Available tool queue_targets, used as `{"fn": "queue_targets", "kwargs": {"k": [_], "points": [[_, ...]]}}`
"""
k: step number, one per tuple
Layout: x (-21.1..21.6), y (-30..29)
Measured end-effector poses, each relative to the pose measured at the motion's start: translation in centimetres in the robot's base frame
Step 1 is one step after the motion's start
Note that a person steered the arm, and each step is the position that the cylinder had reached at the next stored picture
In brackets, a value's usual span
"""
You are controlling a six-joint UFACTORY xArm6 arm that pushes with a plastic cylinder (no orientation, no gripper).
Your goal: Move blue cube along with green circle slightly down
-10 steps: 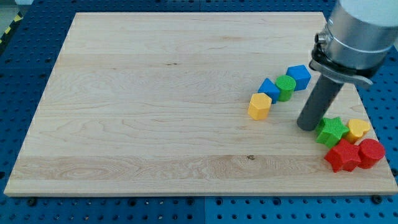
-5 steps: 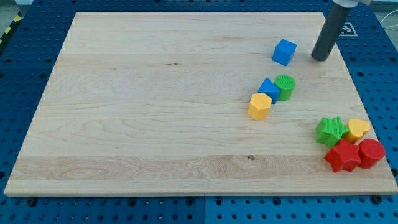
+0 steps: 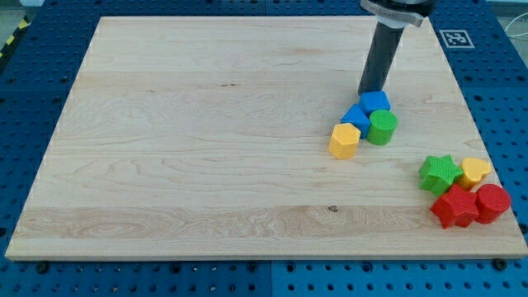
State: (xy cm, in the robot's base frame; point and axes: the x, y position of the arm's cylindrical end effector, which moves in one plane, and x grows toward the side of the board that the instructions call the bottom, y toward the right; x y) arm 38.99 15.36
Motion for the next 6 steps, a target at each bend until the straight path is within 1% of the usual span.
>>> {"fn": "queue_targets", "kwargs": {"k": [4, 6], "points": [[5.1, -2.1], [7.1, -2.0]]}}
